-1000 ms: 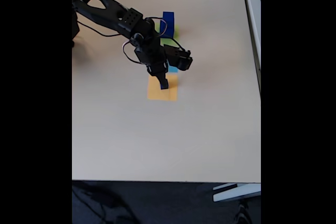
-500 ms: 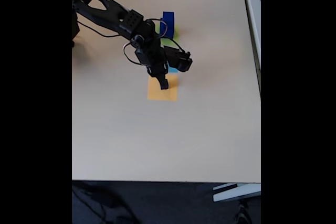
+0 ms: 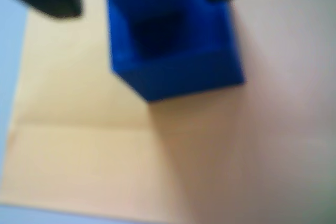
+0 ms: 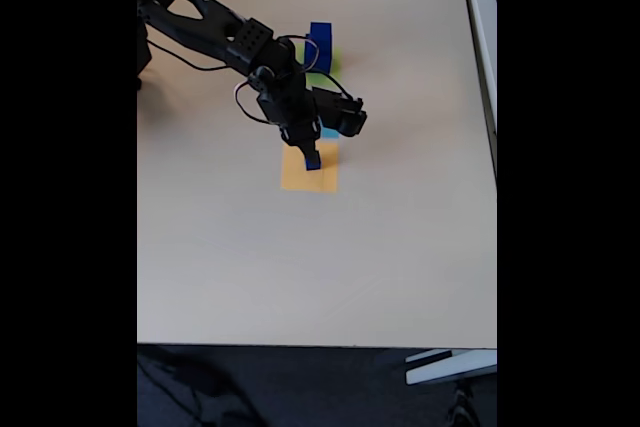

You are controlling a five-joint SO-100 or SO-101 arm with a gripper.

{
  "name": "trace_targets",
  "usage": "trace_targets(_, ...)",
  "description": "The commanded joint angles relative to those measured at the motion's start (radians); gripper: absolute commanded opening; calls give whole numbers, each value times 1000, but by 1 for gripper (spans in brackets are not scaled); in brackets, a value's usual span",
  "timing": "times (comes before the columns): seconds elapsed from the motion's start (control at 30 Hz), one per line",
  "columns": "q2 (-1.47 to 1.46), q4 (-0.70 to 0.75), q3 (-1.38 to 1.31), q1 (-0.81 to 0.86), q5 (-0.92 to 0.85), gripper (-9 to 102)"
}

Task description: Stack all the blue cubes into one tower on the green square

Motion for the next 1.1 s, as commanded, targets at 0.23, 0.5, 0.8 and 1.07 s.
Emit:
trace_targets(0.23, 17, -17, 0, 11, -8, 5)
trace_targets(0.5, 35, -15, 11, 9, -3, 1)
trace_targets(0.8, 117, 5, 17, -12, 44, 0)
trace_targets(1.07, 195, 144, -89, -77, 123, 0)
